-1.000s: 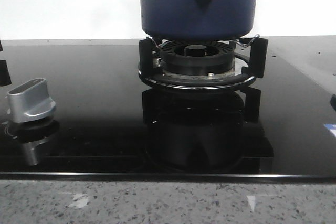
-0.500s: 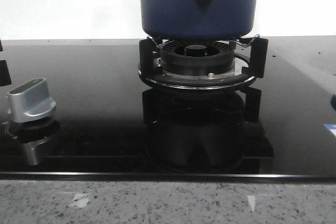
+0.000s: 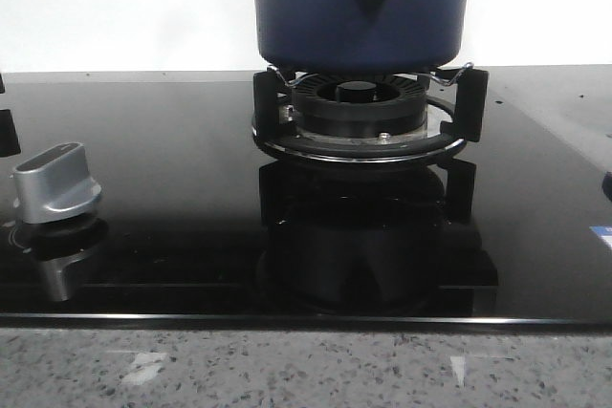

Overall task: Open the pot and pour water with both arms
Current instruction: 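Lower the right gripper onto the light blue bowl rim and grasp it, then lift the blue bowl with the right gripper toward the open pot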

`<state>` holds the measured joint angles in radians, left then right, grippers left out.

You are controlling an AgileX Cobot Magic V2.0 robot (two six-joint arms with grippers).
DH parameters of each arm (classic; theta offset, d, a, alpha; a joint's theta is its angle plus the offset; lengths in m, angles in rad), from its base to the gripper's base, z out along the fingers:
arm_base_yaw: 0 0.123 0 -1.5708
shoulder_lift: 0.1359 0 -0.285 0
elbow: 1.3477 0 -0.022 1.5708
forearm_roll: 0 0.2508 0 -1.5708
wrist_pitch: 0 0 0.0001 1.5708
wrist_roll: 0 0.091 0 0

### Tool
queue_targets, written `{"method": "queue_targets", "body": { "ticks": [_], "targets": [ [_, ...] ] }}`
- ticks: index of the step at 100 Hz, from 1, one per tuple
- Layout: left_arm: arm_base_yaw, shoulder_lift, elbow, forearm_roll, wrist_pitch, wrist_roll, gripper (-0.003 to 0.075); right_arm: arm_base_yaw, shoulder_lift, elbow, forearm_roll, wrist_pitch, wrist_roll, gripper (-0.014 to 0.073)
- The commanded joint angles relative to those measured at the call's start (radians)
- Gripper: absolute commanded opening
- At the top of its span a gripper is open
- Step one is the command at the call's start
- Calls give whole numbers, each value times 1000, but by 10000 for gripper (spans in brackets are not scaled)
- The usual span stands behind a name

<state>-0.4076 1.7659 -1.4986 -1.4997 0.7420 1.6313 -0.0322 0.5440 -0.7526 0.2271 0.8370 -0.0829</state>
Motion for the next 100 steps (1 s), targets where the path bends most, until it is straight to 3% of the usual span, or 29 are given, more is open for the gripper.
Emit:
{"method": "queue_targets", "body": {
  "ticks": [1,32,72,100],
  "targets": [
    [31,-105,-34,-83,11,-10,221,0,25,-39,-11,-51,-11,446],
    [147,-241,-34,-83,35,-19,221,-34,250,-185,-58,25,18,446],
    [296,-316,-34,-80,141,-88,221,-242,656,-498,-102,151,51,445],
    [320,-317,-34,-80,167,-103,221,-316,817,-533,-187,165,58,445]
  ]
}}
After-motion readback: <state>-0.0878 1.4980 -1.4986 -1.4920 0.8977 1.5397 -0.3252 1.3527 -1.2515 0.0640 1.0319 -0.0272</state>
